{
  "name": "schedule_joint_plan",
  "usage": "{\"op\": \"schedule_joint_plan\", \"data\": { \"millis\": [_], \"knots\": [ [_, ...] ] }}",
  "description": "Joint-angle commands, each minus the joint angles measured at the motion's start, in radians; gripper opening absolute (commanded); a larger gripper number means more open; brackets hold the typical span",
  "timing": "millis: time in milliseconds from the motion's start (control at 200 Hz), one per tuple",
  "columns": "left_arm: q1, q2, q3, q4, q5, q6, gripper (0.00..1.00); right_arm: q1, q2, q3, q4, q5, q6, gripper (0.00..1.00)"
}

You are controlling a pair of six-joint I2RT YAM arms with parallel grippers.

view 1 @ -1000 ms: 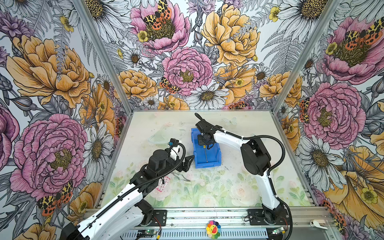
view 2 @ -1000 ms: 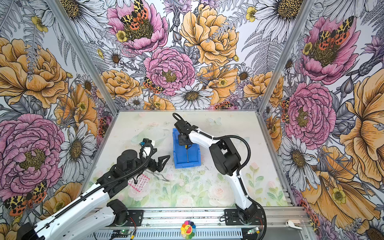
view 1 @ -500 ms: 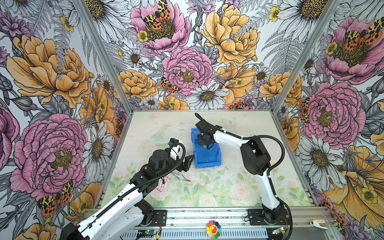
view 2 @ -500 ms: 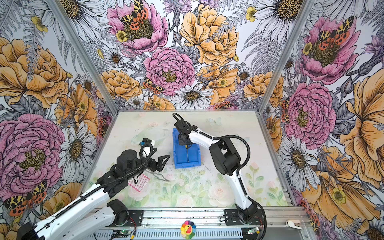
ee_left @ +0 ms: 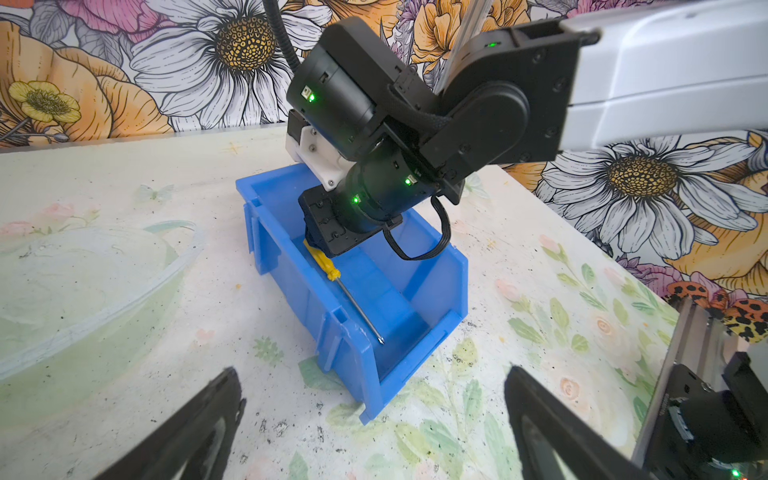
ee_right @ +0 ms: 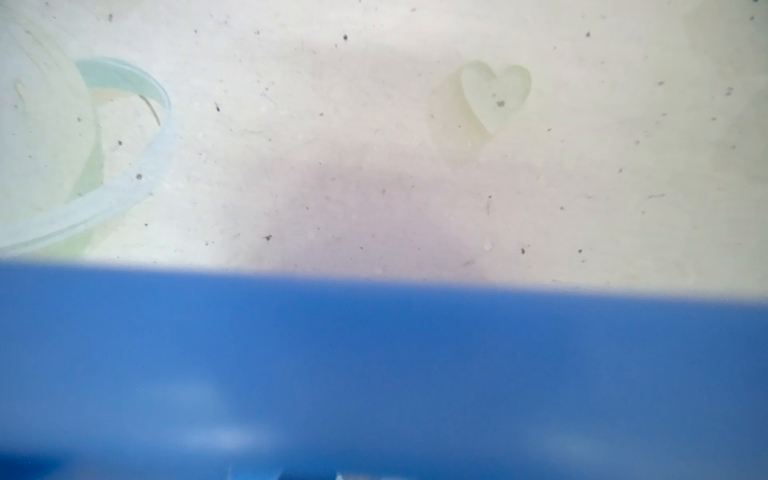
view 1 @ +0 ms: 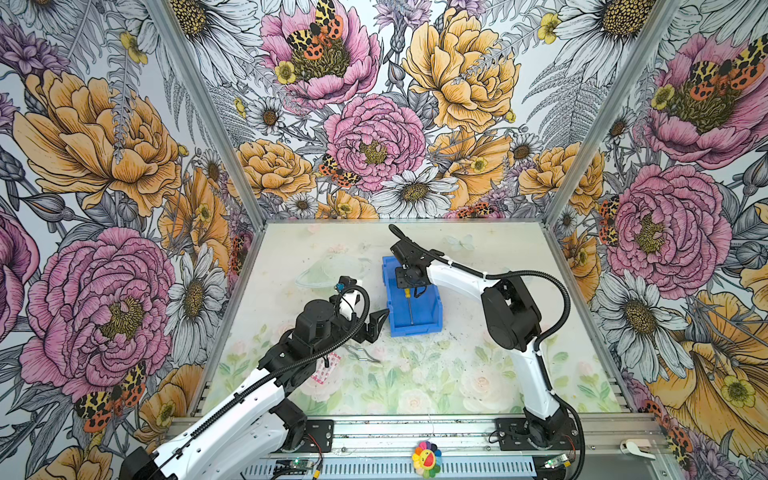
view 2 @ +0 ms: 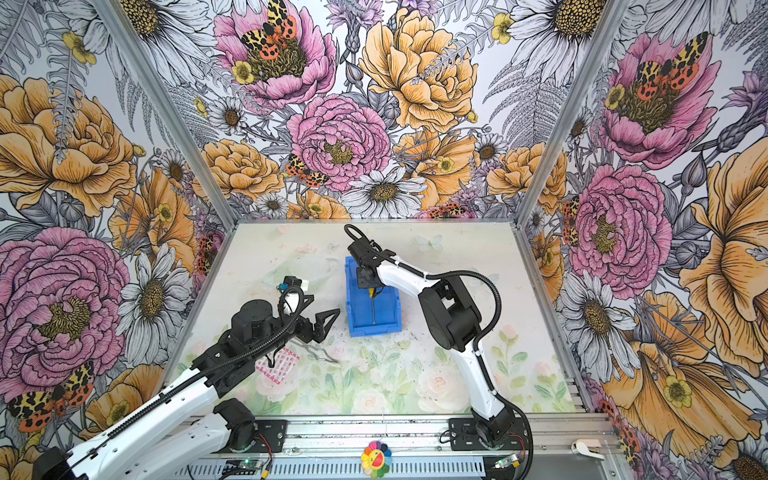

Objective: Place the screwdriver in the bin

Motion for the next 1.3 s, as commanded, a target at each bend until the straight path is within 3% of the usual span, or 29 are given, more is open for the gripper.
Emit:
{"op": "schedule_joint_plan", "data": {
  "millis": [0,405,781,1046,1146,1296],
  "knots": [
    [-0.011,-0.021,-0.015,0.013,-0.017,0.005,0.99,0.016,-0.081,0.033,-0.005,0.031,-0.012,0.34],
    [-0.027,-0.026,-0.013,-0.017,-0.092,-0.001,0.99,0.054,-0.238,-0.045,-0.004,0.081,-0.006,0.37],
    [-0.027,-0.02,-0.015,-0.043,-0.15,0.009,0.99,0.075,-0.439,-0.209,-0.002,0.119,-0.02,0.46],
    [-0.025,0.046,-0.028,-0.03,-0.216,0.008,0.99,0.082,-0.585,-0.355,-0.001,0.133,-0.053,0.58],
    [-0.026,0.049,-0.036,-0.036,-0.212,0.0,0.99,0.082,-0.651,-0.408,-0.001,0.14,-0.094,0.65],
    [-0.021,0.027,-0.044,-0.081,-0.311,-0.042,0.99,0.081,-0.747,-0.489,-0.001,0.151,-0.145,0.79]
  ]
}}
